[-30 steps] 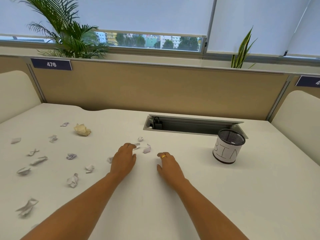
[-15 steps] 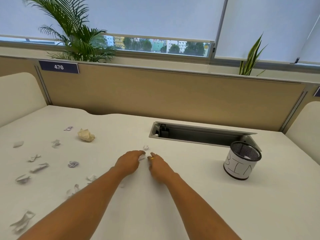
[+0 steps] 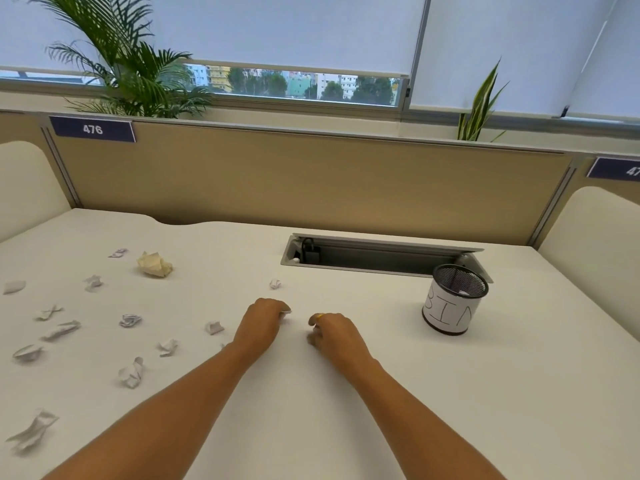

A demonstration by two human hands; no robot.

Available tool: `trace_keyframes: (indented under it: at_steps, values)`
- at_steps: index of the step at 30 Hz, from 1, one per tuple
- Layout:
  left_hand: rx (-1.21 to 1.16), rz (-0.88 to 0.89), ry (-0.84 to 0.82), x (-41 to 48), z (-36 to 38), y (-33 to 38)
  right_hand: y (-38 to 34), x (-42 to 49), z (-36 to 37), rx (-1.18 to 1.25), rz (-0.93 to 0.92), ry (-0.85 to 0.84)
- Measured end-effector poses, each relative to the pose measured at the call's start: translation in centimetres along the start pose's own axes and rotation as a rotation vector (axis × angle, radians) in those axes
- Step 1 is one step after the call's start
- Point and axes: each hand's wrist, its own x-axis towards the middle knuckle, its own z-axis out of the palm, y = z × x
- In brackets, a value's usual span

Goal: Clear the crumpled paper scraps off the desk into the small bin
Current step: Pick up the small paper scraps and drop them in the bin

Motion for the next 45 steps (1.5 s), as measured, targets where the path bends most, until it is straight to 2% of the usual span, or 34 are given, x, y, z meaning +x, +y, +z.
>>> trace_keyframes:
  at_steps: [4,6,11,14,17,22,25,29,31,35,39,41,45]
  values:
    - [-0.189,0.044,0.004,-1.5,1.7,2.6,1.5,-2.4,-3.2,0.103,0.055,0.214]
    - [-0.312,0.033,0.026,-2.4,2.5,3.9,2.2,-3.3,-4.9,0.080,0.034,0.312]
    - [-0.565,-0.112,0.246,-4.6,3.8,6.1,4.2,-3.9,-9.3,-0.059,-0.056,0.555]
    - [-0.696,-0.150,0.309,-5.1,3.8,6.3,6.1,-3.6,-11.6,-0.053,0.040,0.701]
    - [-0.712,-0.184,0.331,-5.3,3.8,6.2,8.2,-3.5,-13.1,0.015,0.145,0.764]
    - [-0.733,-0.236,0.297,-5.5,4.0,6.2,10.5,-3.2,-13.5,0.125,0.287,0.705]
    - [-0.692,-0.253,0.283,-5.5,3.9,6.1,10.5,-3.4,-13.0,0.104,0.337,0.686]
    - [-0.623,-0.260,0.274,-5.7,3.7,6.0,9.6,-4.2,-11.5,-0.186,0.137,0.841]
    - [-0.631,-0.257,0.265,-5.8,3.6,6.1,9.1,-4.8,-10.2,-0.271,0.025,0.862]
    - [-0.695,-0.241,0.262,-5.8,3.7,6.1,9.0,-6.3,-6.7,-0.251,-0.115,0.693]
    - [-0.723,-0.231,0.234,-5.5,4.1,6.3,10.2,-7.2,-3.5,-0.213,0.046,0.418]
    - [-0.701,-0.171,0.213,-4.9,4.0,7.2,10.6,-7.2,-2.9,-0.204,0.105,0.398]
    - [-0.576,0.102,0.179,-2.1,3.0,11.7,10.4,-7.0,-3.0,-0.174,0.131,0.413]
